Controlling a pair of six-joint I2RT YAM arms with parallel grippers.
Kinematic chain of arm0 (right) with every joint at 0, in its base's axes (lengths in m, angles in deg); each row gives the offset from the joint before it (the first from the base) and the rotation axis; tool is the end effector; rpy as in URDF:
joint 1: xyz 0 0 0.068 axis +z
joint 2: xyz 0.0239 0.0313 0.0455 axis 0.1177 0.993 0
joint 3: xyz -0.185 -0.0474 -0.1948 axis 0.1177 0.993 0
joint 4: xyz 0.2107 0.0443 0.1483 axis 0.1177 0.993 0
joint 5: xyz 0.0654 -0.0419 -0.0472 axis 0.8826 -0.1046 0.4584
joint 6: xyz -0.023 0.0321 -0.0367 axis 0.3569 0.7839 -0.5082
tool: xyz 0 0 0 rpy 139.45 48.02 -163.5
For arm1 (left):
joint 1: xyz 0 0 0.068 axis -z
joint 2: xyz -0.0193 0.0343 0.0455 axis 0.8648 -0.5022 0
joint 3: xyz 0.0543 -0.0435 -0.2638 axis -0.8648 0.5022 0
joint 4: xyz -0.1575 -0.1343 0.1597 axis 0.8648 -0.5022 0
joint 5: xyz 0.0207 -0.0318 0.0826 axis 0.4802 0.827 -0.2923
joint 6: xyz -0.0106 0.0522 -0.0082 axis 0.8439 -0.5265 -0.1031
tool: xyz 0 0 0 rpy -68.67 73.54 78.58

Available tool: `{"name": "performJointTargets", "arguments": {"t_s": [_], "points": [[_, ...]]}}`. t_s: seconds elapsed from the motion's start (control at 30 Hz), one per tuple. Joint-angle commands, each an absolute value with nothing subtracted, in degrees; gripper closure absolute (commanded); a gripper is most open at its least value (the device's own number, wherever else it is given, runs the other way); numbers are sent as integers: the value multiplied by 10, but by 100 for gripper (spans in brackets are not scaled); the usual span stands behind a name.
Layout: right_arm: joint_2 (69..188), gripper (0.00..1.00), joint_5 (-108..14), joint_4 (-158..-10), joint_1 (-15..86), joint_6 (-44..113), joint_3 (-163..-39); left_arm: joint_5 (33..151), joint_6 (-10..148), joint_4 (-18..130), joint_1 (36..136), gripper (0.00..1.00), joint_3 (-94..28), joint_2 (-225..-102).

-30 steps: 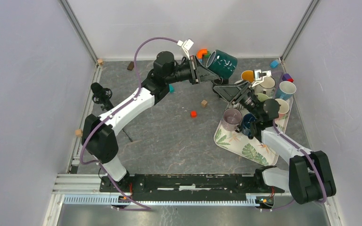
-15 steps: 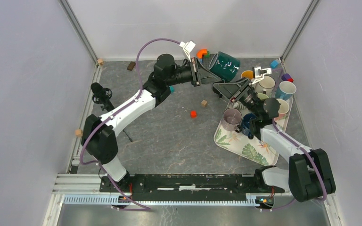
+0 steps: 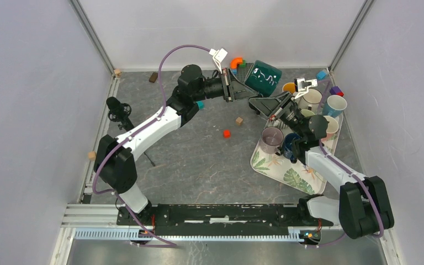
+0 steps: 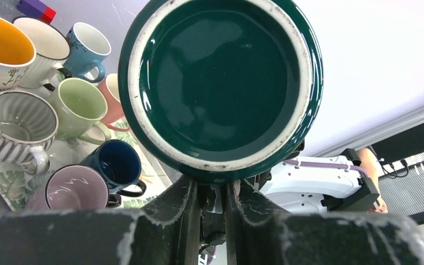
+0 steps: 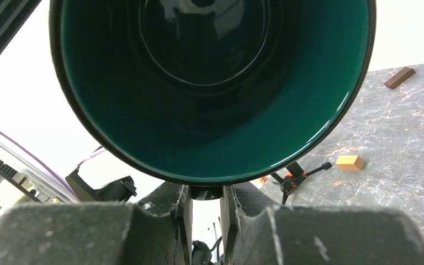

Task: Turn the mug right side up
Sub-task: Turn over the cup at the center of the board.

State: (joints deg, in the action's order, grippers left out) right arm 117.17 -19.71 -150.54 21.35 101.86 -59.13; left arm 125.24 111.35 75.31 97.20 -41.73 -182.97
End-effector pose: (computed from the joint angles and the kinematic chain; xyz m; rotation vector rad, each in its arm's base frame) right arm 0.2381 0.0832 0.3175 0.0242 1.3301 1.6731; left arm 0.3007 -0.2590 0.3865 0.4554 1.7083 -1.7437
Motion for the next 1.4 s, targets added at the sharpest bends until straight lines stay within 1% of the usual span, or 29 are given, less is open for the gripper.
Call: {"name": "performJointTargets", "arguments": {"t_s": [0.0, 0.1, 0.17, 0.33, 0.5, 0.6, 0.87, 1.37], "points": [[1153, 100, -198, -1484, 217, 958, -618, 1282, 1127, 806, 981, 94, -425, -1790], [1142, 100, -200, -1464, 218, 941, -620, 1284, 1132, 812, 980, 80, -427, -1789], [1137, 100, -202, -1451, 219, 932, -621, 1283, 1135, 818, 980, 66, -426, -1789], [1127, 100, -205, -1428, 220, 914, -622, 1281, 1140, 829, 980, 42, -424, -1788], [1113, 100, -215, -1391, 220, 884, -623, 1280, 1134, 823, 980, 25, -422, -1787], [1100, 100, -225, -1359, 221, 862, -625, 1269, 1110, 796, 980, 18, -413, -1780], [1057, 100, -263, -1252, 223, 788, -627, 1207, 1019, 679, 980, 8, -390, -1752], [984, 100, -365, -1050, 226, 675, -633, 1137, 944, 570, 980, 0, -357, -1706]]}}
